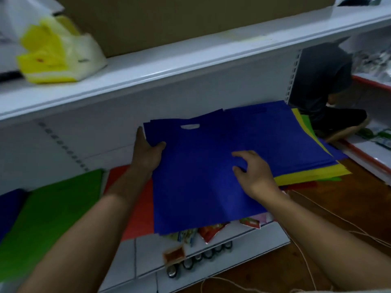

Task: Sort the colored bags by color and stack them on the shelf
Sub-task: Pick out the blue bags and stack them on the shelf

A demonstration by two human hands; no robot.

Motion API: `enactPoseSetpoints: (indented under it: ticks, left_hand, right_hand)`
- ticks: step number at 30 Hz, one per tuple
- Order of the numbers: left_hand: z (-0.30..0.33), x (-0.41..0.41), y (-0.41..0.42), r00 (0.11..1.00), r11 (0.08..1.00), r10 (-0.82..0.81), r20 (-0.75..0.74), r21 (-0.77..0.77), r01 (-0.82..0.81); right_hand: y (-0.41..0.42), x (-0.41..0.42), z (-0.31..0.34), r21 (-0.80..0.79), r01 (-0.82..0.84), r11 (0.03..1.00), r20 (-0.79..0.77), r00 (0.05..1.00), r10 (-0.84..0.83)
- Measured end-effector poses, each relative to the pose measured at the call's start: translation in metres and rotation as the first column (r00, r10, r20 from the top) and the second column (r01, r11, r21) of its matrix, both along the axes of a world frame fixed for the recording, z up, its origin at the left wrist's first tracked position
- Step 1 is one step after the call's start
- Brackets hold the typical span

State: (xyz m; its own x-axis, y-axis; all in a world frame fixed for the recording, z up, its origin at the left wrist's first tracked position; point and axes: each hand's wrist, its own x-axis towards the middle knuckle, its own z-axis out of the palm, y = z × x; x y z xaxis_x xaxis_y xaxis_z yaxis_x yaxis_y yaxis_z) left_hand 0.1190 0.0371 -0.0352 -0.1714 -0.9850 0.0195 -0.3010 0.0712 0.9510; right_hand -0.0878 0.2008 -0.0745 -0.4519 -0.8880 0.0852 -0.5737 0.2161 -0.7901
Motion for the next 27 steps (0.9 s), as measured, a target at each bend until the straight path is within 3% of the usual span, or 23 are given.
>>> enactPoseSetpoints:
  ticks: [5,12,20,27]
  left_hand:
    - [0.009,0.102,0.029,0.991,0.992,0.083,0.101,-0.103,-0.072]
    - [0.022,0.281,0.060,0.935,0.936,0.351,0.046,0.000,-0.351]
    - [0.043,0.512,0.081,0.833,0.851,0.525,0.174,-0.126,-0.510]
    - [0.042,0.666,0.086,0.718,0.742,0.670,0.189,-0.155,-0.652]
  right_hand:
    - [0.001,0.079,0.013,-0.036,-0.126,0.991,-0.023,0.992,0.125]
    - [-0.027,0.237,0.027,-0.007,-0.333,0.943,-0.095,0.939,0.331]
    - [-0.064,0.462,0.044,0.024,-0.534,0.845,-0.141,0.835,0.532]
    - [-0.103,0.613,0.038,0.022,-0.656,0.755,-0.122,0.747,0.653]
